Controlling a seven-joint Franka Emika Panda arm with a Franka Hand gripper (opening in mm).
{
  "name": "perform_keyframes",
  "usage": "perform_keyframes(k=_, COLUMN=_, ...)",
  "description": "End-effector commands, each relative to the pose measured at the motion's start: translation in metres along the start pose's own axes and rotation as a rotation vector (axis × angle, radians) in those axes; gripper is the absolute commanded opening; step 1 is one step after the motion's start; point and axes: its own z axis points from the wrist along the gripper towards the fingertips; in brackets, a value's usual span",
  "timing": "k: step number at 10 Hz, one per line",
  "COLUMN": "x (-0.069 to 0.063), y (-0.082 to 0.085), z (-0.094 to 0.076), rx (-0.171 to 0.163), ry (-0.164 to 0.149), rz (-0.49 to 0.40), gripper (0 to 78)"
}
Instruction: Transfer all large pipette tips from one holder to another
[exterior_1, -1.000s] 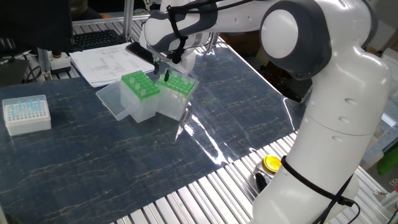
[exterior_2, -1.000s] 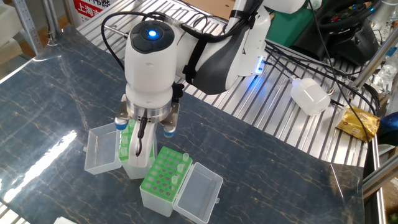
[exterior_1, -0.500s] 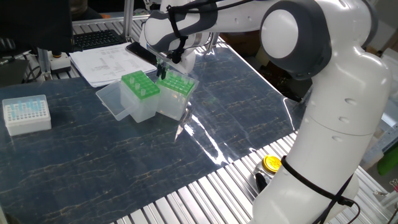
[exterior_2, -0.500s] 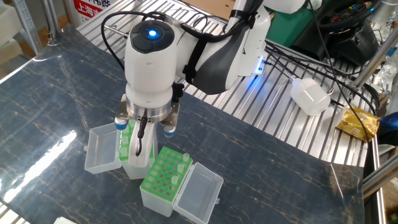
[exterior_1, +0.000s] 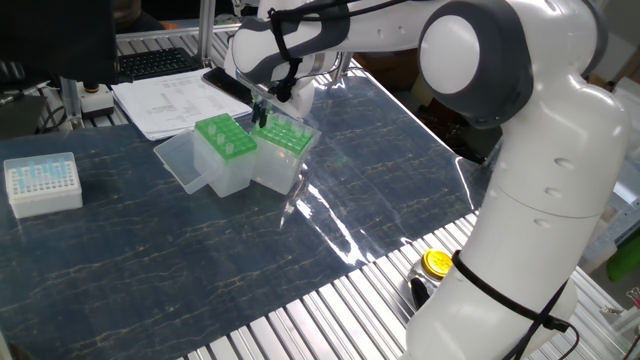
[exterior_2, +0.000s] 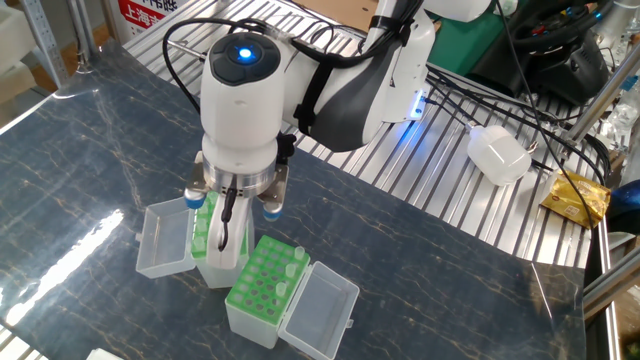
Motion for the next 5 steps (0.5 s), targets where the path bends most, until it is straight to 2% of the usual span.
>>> perform_keyframes(k=1, x=-0.004, y=-0.009, z=-0.028, rx=-0.019, ry=-0.025, rz=0.009, gripper=1.1)
perform_keyframes(k=5, x=0.000, y=-0.006, z=-0.046, rx=-0.037, ry=-0.022, rz=0.017, gripper=1.1)
